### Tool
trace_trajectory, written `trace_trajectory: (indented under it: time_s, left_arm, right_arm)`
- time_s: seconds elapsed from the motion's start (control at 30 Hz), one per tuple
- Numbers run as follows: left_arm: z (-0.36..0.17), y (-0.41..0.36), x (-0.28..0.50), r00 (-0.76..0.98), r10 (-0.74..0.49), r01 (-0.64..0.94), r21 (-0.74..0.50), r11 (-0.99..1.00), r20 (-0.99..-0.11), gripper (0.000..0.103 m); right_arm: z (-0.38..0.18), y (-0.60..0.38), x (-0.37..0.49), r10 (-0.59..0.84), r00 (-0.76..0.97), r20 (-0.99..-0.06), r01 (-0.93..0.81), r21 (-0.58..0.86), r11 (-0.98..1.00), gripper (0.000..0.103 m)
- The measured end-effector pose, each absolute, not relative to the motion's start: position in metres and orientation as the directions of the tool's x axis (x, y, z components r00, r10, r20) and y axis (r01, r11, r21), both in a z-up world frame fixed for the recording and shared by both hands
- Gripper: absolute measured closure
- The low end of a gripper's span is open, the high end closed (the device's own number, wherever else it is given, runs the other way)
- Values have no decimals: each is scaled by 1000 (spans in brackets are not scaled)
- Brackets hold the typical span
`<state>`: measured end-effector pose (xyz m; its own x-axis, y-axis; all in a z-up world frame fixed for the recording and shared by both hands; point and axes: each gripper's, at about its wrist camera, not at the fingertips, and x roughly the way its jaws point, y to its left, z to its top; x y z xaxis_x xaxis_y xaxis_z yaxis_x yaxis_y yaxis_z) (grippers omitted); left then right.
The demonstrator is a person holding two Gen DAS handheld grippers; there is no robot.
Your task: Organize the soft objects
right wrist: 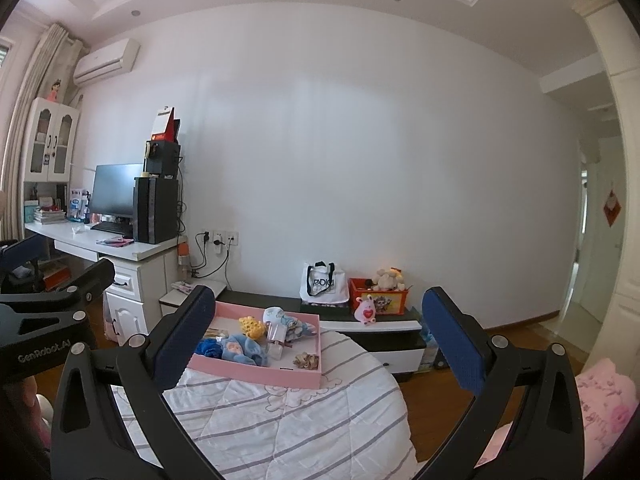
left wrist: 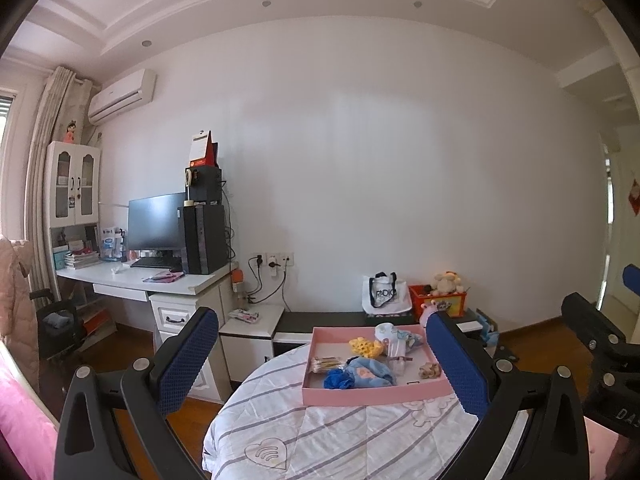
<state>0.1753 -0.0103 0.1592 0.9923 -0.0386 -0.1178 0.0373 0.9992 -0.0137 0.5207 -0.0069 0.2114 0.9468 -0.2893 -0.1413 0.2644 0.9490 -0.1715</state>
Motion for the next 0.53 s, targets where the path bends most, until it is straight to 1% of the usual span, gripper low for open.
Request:
trace_trajectory:
  time_s: [0.53]
  left_arm:
    - [158,-10,176,993,-32,30,-21,999,-116,0]
  right_arm:
    - [211,-8,522,-291,946,-144,266,-174,948,0]
